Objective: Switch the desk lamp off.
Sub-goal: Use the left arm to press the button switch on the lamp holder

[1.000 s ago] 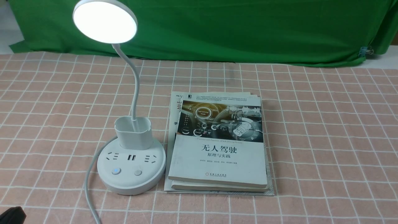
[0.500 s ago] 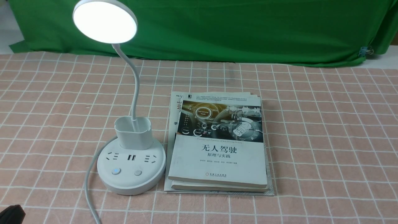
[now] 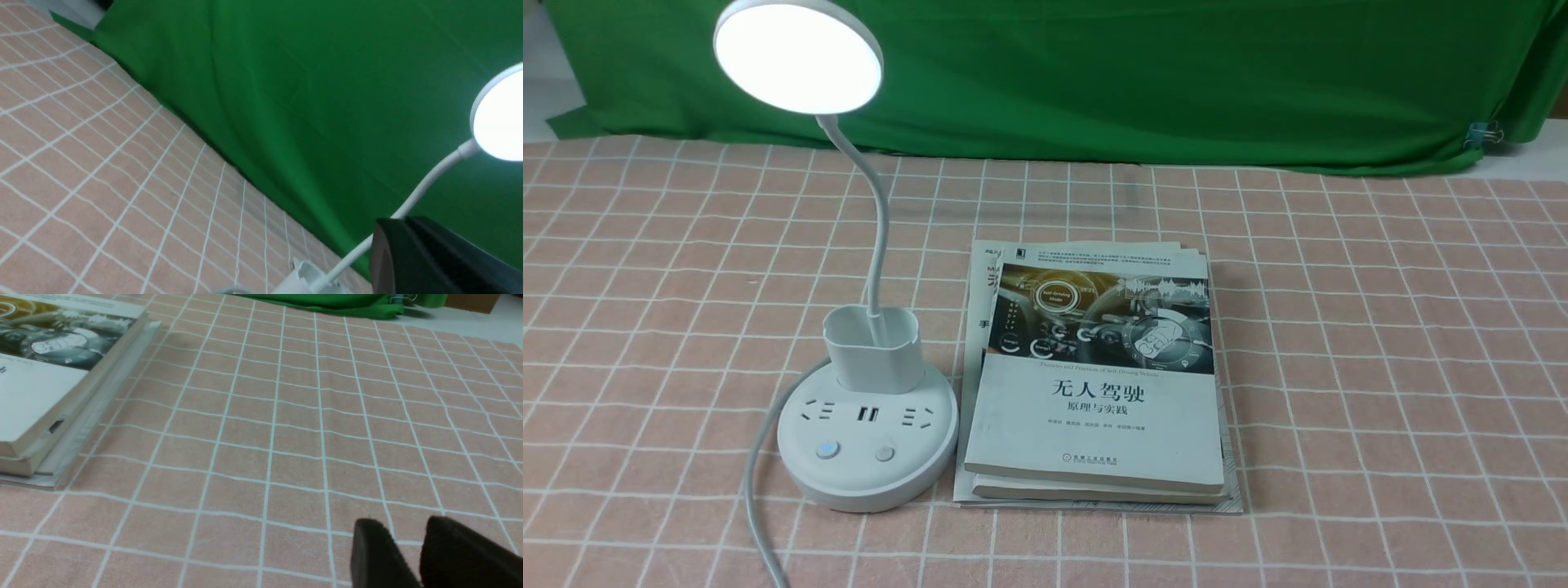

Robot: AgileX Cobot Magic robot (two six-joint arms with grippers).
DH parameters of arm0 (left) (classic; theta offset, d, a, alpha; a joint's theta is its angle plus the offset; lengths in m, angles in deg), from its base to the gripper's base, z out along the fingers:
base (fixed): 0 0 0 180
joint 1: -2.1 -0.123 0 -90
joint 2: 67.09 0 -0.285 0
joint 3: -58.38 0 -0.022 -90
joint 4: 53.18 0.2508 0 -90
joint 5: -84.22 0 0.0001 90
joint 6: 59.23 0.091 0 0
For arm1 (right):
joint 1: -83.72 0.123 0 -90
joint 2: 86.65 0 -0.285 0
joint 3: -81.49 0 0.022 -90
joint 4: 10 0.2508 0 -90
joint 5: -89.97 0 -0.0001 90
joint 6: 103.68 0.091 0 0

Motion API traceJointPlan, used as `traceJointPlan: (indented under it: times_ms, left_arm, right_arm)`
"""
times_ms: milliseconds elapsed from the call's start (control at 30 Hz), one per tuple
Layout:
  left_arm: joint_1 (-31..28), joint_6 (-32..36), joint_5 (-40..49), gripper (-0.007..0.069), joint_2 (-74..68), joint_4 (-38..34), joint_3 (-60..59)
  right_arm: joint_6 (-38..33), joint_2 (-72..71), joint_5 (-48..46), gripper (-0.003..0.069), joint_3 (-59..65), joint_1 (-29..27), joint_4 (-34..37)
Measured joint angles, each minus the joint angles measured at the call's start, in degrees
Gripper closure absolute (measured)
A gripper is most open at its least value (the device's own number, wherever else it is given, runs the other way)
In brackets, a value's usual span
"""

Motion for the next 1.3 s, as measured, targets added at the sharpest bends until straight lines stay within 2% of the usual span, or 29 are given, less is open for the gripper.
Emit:
traceJointPlan:
  times_ms: [100,167,267,500,633,733,833,1067,1300]
  left_arm:
    - [0.0,-1.7,-1.4,0.0619,0.0,-0.8,0.0]
    - [0.0,-3.5,0.8,0.0619,0.0,-1.1,0.3]
    - [0.0,-4.1,9.9,0.0619,-2.4,0.0,5.3]
    - [0.0,-4.1,34.3,0.0619,-21.1,10.7,24.6]
    - [0.0,1.3,48.1,0.0619,-34.6,16.5,34.6]
    - [0.1,5.8,54.8,0.0619,-43.1,18.8,39.9]
    - [1.7,6.8,56.0,0.0619,-49.0,20.0,42.9]
    - [13.6,4.3,57.4,0.0619,-65.0,27.7,48.8]
    - [21.2,3.3,57.5,0.0619,-77.3,29.4,54.8]
  right_arm:
    - [0.0,0.0,0.0,0.0419,0.0,0.0,0.0]
    - [0.0,0.0,0.0,0.0419,0.0,0.0,0.0]
    - [0.0,0.0,0.0,0.0419,0.0,0.0,0.0]
    - [0.0,0.0,0.0,0.0419,0.0,0.0,0.0]
    - [0.0,0.0,0.0,0.0419,0.0,0.0,0.0]
    - [0.0,0.0,0.0,0.0419,0.0,0.0,0.0]
    - [0.0,0.0,0.0,0.0419,0.0,0.0,0.0]
    - [0.0,0.0,0.0,0.0419,0.0,0.0,0.0]
    - [0.0,0.0,0.0,0.0419,0.0,0.0,0.0]
